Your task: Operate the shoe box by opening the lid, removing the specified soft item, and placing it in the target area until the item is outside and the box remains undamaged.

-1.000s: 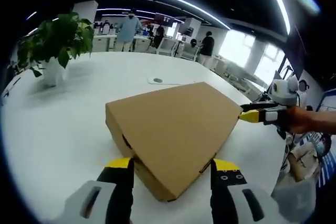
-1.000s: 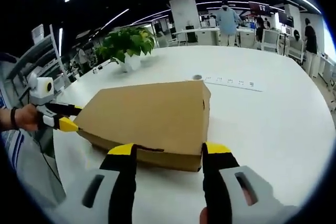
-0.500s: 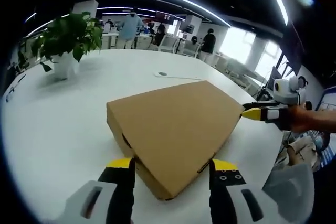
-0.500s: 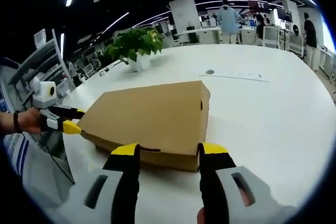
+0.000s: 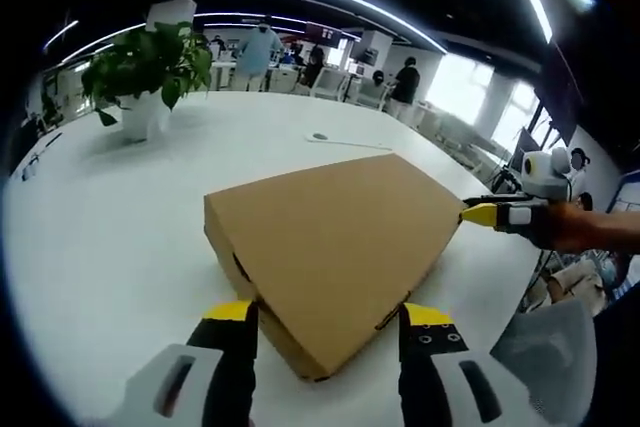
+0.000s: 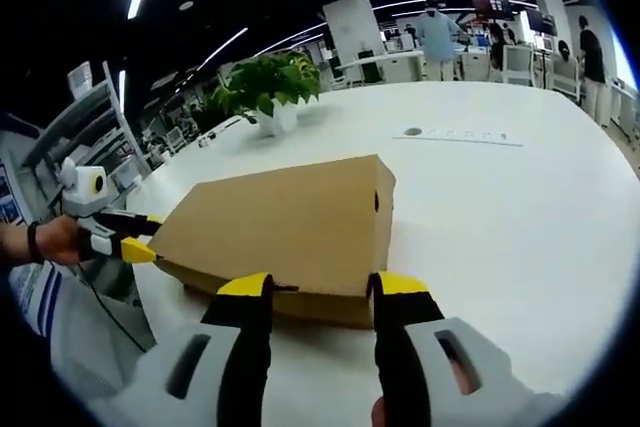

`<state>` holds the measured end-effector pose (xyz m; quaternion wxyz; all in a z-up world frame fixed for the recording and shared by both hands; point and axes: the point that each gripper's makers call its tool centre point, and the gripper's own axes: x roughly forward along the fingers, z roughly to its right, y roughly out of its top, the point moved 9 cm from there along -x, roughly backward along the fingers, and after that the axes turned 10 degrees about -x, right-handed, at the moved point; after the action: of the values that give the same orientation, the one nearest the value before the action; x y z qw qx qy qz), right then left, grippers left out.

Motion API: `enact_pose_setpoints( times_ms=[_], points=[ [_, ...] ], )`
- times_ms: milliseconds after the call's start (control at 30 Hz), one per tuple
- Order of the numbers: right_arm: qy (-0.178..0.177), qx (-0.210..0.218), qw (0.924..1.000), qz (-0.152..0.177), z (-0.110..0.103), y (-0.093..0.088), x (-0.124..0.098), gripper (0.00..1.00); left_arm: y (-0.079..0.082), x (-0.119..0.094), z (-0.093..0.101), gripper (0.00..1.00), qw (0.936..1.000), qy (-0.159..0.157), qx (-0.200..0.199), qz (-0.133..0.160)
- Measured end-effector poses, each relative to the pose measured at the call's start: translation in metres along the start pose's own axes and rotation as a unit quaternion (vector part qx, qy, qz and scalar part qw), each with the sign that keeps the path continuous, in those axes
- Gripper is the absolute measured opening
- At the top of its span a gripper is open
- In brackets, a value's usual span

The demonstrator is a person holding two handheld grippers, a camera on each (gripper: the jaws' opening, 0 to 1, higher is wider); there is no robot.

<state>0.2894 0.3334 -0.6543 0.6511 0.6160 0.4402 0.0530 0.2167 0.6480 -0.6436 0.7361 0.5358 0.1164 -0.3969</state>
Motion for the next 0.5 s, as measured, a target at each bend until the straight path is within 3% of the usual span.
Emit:
enact_pose_setpoints(
  times_ms=[200,367,500],
  points=[
    [-0.001,-0.006,1.0000,-0.002,-0.0009,0.0006,-0.0001,0.37,-0.0014,0.0007,-0.0010,0.58,1.0000,0.002,0.003,0.008],
    [0.003,-0.019,0.9998,-0.004,-0.0035,0.0010,-0.0001,0.40,-0.0048,0.0018,0.0059,0.66,0.9994,0.000,0.033,-0.003],
    [0.006,-0.033,0.9994,-0.009,-0.0042,0.0009,0.0002,0.41,-0.0021,0.0021,-0.0018,0.59,0.9996,0.012,0.025,0.005]
  ],
)
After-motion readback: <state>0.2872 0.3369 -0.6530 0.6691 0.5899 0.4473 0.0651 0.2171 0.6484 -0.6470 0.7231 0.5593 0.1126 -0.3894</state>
